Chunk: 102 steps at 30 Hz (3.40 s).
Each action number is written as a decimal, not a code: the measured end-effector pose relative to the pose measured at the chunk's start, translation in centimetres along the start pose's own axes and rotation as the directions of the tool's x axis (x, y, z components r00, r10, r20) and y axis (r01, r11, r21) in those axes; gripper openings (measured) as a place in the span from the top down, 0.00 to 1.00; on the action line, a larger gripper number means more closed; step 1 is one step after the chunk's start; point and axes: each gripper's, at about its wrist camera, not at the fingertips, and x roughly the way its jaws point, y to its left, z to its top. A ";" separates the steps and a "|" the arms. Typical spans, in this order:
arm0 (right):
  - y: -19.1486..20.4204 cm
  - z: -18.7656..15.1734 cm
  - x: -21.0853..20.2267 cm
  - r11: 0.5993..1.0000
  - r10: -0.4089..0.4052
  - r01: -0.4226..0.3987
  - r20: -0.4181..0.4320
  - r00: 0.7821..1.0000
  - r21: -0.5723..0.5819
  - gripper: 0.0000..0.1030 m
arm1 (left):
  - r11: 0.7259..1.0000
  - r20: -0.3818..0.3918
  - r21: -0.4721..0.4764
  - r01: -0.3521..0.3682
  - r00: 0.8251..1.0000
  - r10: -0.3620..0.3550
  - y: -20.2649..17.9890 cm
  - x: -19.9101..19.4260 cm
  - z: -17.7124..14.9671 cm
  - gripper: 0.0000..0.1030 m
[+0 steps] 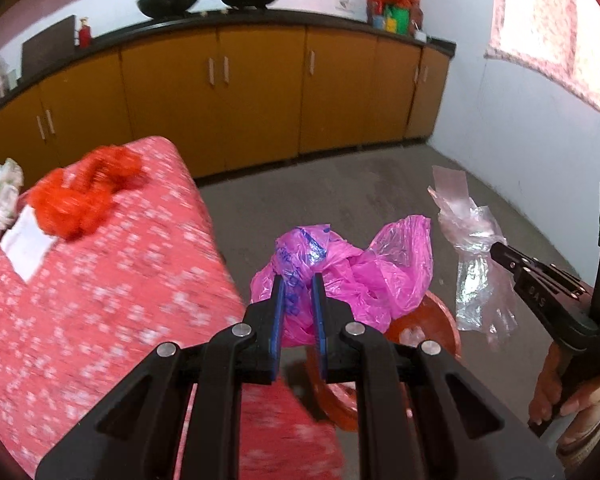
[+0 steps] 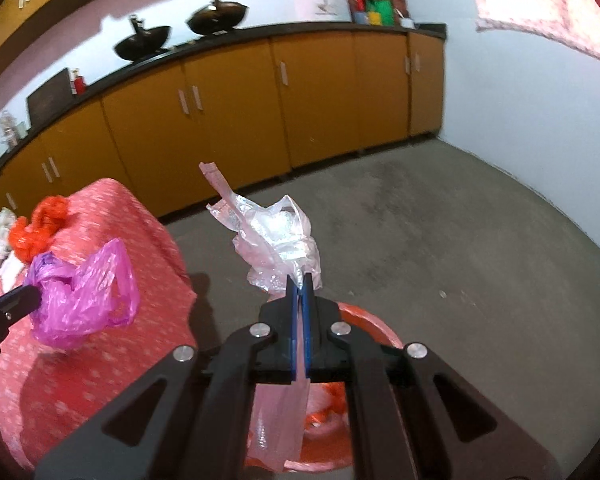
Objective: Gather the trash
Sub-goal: 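Carry the clear and pink bags in both tools over the orange basket, then open both tools to drop the clear and pink bags into the basket, then move both open tools back over the table, then close the right tool on the red bag while the left tool grasps the white-green bag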
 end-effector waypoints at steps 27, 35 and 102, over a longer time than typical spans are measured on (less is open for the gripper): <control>-5.8 -5.6 9.1 0.992 -0.008 0.035 -0.212 0.977 0.122 0.95 | 0.989 -0.272 0.137 -0.049 0.958 0.085 -9.5 11.0 -3.4 0.86; -6.5 -5.8 10.2 0.988 0.025 0.010 -0.218 0.976 0.157 0.88 | 0.990 -0.294 0.142 -0.026 0.954 0.067 -9.7 12.8 -3.2 0.84; 43.9 0.5 4.2 0.849 0.330 -0.342 -0.102 0.938 -0.402 0.80 | 0.730 0.148 -0.470 -0.496 0.771 0.620 42.0 -9.2 -2.2 0.19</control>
